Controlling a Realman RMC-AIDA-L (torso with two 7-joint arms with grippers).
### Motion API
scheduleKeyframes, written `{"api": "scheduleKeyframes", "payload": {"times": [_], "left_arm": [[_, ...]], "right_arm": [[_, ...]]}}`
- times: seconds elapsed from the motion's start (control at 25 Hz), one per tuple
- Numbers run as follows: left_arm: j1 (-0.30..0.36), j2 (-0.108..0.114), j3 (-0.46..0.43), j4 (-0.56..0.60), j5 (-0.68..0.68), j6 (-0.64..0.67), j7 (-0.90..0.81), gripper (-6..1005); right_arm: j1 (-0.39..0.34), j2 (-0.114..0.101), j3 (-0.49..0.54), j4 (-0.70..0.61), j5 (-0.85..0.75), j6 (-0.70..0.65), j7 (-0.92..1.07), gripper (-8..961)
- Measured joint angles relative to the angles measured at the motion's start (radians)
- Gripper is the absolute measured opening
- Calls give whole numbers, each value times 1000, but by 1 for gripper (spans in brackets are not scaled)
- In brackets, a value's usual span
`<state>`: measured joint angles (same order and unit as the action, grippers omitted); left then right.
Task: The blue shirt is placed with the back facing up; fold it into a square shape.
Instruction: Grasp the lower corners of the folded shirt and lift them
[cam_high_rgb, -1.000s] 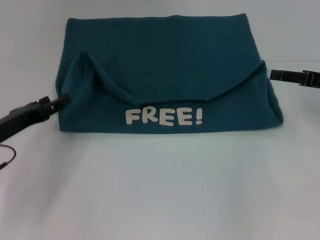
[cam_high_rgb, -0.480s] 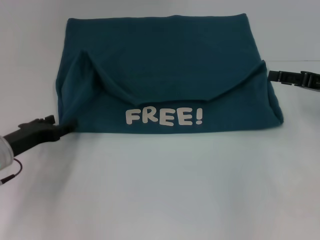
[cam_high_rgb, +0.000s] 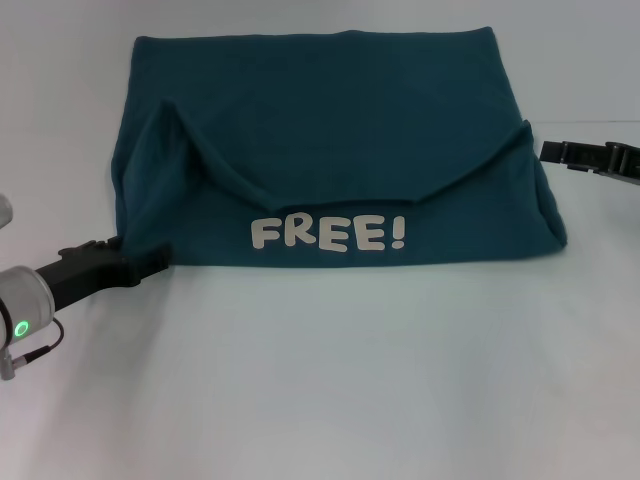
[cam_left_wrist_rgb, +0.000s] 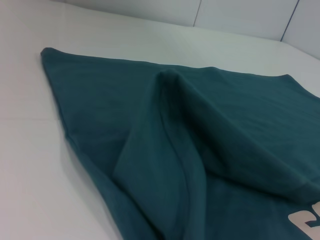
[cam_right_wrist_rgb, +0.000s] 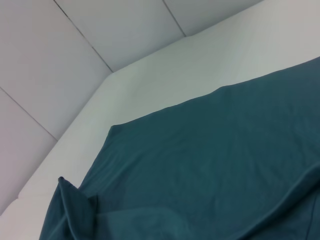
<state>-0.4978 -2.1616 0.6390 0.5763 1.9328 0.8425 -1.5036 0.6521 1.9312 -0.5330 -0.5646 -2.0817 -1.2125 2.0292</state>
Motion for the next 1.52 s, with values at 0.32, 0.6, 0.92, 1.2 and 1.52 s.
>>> {"api": "scheduleKeyframes", "payload": {"times": [0.32,0.6,0.92,1.2,1.52], "left_arm": [[-7,0,5,5,0,21,-1,722],[-12,0,5,7,0,5,-8,715],[-12,-1,5,8,0,-4,-9,390],[-12,-1,5,14,0,-5,-16,101],[-14,-1,5,24,0,2,-24,26]], "right_arm": [[-8,0,1,5,0,6,0,675],[-15,0,1,6,0,6,0,674],[-21,0,1,6,0,5,0,674],[-26,-17,-24,6,-69,0,63,674],[-27,-5,-37,5,-153,21,113,673]]}}
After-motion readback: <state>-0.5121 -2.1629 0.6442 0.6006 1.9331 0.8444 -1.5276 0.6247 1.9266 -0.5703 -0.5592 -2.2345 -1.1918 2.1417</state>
